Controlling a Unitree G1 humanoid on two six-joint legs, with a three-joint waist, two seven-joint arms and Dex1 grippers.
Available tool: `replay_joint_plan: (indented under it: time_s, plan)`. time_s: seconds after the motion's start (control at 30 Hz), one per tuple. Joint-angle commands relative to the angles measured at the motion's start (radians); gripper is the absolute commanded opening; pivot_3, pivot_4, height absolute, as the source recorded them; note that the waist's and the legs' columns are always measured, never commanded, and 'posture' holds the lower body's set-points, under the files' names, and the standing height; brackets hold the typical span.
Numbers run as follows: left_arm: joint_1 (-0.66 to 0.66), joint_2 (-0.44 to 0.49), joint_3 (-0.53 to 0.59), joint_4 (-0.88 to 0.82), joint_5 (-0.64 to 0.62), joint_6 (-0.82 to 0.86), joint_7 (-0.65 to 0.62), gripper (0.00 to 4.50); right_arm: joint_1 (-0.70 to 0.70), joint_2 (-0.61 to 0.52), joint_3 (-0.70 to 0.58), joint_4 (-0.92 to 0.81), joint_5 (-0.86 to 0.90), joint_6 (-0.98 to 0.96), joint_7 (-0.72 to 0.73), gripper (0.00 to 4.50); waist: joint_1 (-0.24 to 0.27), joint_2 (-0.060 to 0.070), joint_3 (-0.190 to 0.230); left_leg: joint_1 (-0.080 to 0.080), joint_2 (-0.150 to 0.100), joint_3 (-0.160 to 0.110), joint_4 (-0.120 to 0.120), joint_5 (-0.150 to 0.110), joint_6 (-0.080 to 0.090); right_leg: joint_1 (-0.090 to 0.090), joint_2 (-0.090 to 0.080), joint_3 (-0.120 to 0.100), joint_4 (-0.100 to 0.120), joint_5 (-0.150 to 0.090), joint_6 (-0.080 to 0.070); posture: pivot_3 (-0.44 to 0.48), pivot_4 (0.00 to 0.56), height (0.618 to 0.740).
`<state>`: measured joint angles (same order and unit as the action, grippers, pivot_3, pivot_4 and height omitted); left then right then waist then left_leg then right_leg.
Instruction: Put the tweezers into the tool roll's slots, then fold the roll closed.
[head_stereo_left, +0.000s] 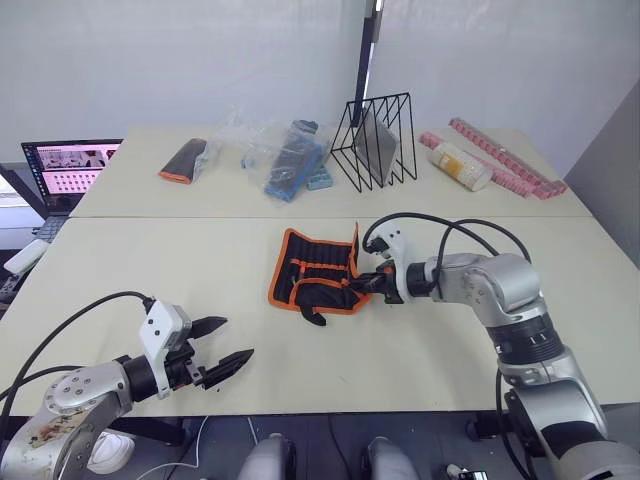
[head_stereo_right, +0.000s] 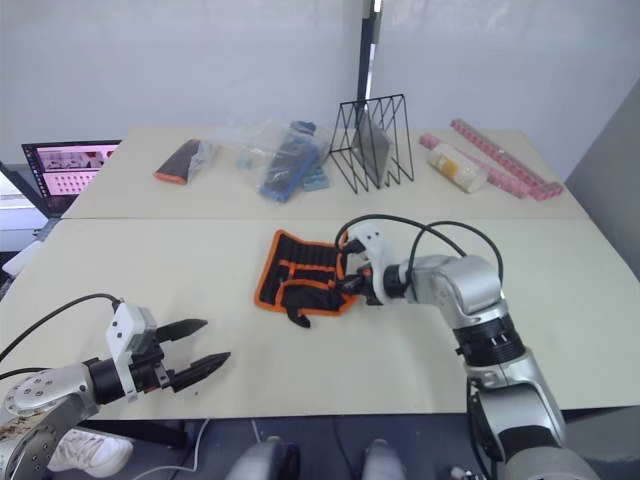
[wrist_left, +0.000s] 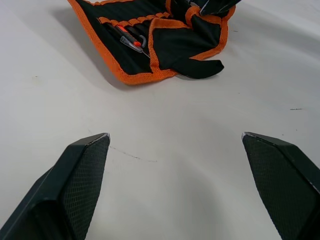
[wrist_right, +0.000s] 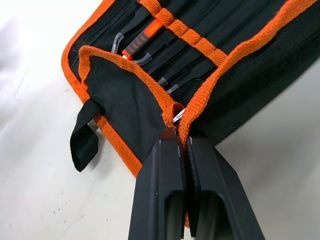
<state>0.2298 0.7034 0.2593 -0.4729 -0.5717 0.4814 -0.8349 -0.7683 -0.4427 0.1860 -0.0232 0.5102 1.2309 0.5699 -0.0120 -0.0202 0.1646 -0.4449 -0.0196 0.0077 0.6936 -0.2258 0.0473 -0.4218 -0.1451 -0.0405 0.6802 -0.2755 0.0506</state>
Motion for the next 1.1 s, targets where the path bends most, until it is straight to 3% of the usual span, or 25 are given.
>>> replay_joint_plan:
  time_s: [0.03, 0.1, 0.13, 0.53, 0.57, 0.77, 0.9, 0.93, 1.1]
  plan:
    - [-0.001, -0.005, 0.001, -0.033, 0.005, -0.025, 0.004, 4.5, -0.03, 0.03, -0.008, -0.013, -0.008, 0.0, -0.013, 0.03, 0.0, 0.0, 0.0, 0.0, 0.0, 0.0, 0.0, 0.0, 0.0, 0.0, 0.0, 0.0, 0.0, 0.0, 0.0, 0.0, 0.15, 0.685]
    - [-0.001, -0.007, -0.003, -0.033, 0.008, -0.026, 0.003, 4.5, -0.034, 0.053, -0.025, -0.006, 0.0, 0.013, -0.017, 0.03, 0.0, 0.0, 0.0, 0.0, 0.0, 0.0, 0.0, 0.0, 0.0, 0.0, 0.0, 0.0, 0.0, 0.0, 0.0, 0.0, 0.15, 0.685]
    - [-0.002, -0.008, -0.003, -0.033, 0.009, -0.026, 0.003, 4.5, -0.036, 0.061, -0.03, -0.003, 0.002, 0.017, -0.016, 0.31, 0.0, 0.0, 0.0, 0.0, 0.0, 0.0, 0.0, 0.0, 0.0, 0.0, 0.0, 0.0, 0.0, 0.0, 0.0, 0.0, 0.15, 0.685]
    - [-0.008, -0.007, -0.014, -0.018, 0.019, -0.036, -0.003, 4.5, -0.074, 0.089, -0.205, 0.047, 0.096, 0.126, 0.002, 4.36, 0.002, 0.0, 0.0, 0.0, -0.001, -0.001, 0.0, 0.0, 0.0, 0.0, 0.0, 0.0, 0.001, 0.0, 0.0, 0.0, 0.15, 0.685]
    - [-0.01, -0.006, -0.016, -0.015, 0.02, -0.038, -0.004, 4.5, -0.078, 0.095, -0.218, 0.05, 0.102, 0.13, 0.0, 4.44, 0.001, 0.0, 0.0, 0.0, -0.001, -0.001, 0.0, 0.0, 0.0, 0.0, 0.0, 0.0, 0.001, 0.0, 0.0, 0.0, 0.15, 0.685]
    - [-0.027, 0.0, -0.033, 0.0, 0.032, -0.045, -0.01, 4.5, -0.064, 0.156, -0.262, 0.069, 0.121, 0.151, -0.025, 4.44, -0.001, 0.0, 0.0, 0.0, -0.001, -0.001, 0.0, 0.0, 0.0, 0.0, 0.001, 0.0, 0.002, 0.001, 0.0, 0.0, 0.15, 0.685]
    - [-0.03, 0.004, -0.027, 0.004, 0.033, -0.045, -0.015, 4.5, -0.049, 0.157, -0.25, 0.082, 0.101, 0.129, -0.041, 3.63, 0.0, 0.0, 0.0, 0.0, -0.001, -0.001, 0.0, 0.0, 0.0, 0.0, 0.001, 0.0, 0.002, 0.001, 0.0, 0.0, 0.15, 0.685]
    - [-0.029, 0.005, -0.025, 0.005, 0.034, -0.046, -0.016, 4.5, -0.049, 0.159, -0.25, 0.086, 0.1, 0.126, -0.042, 3.01, 0.0, 0.0, 0.0, 0.0, -0.001, -0.001, 0.0, 0.0, 0.0, 0.0, 0.001, 0.0, 0.002, 0.001, 0.0, 0.0, 0.15, 0.685]
    - [-0.03, 0.006, -0.024, 0.007, 0.037, -0.047, -0.018, 4.5, -0.045, 0.179, -0.249, 0.101, 0.105, 0.102, -0.045, 1.26, -0.001, 0.0, 0.0, 0.0, -0.001, -0.001, 0.0, 0.0, 0.0, 0.0, 0.001, 0.0, 0.002, 0.001, 0.0, 0.0, 0.15, 0.685]
